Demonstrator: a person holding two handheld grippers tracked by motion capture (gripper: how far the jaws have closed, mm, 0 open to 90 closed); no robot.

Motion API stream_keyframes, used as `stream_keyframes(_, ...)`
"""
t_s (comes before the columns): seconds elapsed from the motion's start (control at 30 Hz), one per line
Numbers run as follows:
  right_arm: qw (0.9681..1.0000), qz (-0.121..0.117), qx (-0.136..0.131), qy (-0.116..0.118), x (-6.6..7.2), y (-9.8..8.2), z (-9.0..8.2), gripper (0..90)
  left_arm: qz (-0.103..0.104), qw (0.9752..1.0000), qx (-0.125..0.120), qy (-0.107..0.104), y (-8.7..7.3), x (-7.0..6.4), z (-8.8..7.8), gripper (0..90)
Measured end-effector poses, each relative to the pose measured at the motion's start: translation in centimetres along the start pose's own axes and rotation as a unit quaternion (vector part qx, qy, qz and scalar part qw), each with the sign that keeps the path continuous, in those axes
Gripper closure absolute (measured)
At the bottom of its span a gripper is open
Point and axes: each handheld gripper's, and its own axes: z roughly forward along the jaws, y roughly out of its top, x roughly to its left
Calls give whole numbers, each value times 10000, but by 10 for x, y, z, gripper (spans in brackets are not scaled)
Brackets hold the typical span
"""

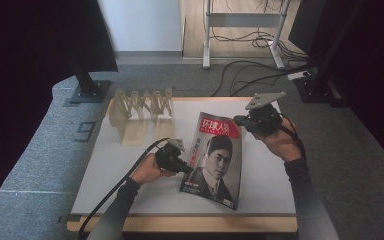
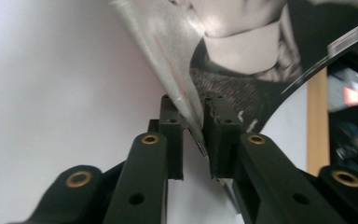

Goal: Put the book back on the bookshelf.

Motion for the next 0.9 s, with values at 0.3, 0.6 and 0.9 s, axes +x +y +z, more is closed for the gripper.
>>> stream_keyframes(0.3, 9997, 37, -187, -130, -5, 1, -15, 864, 389, 9968, -441, 539, -12, -10, -23, 853)
stream_keyframes(0.6, 9997, -62, -159, -180, 0, -2, -18, 866, 562, 9959, -414, 580, -30, -19, -27, 875)
stream_keyframes(0.9, 9991, -174, -259, -289, 5, -10, -25, 819, 819, 9925, -563, 716, -37, -32, -27, 876)
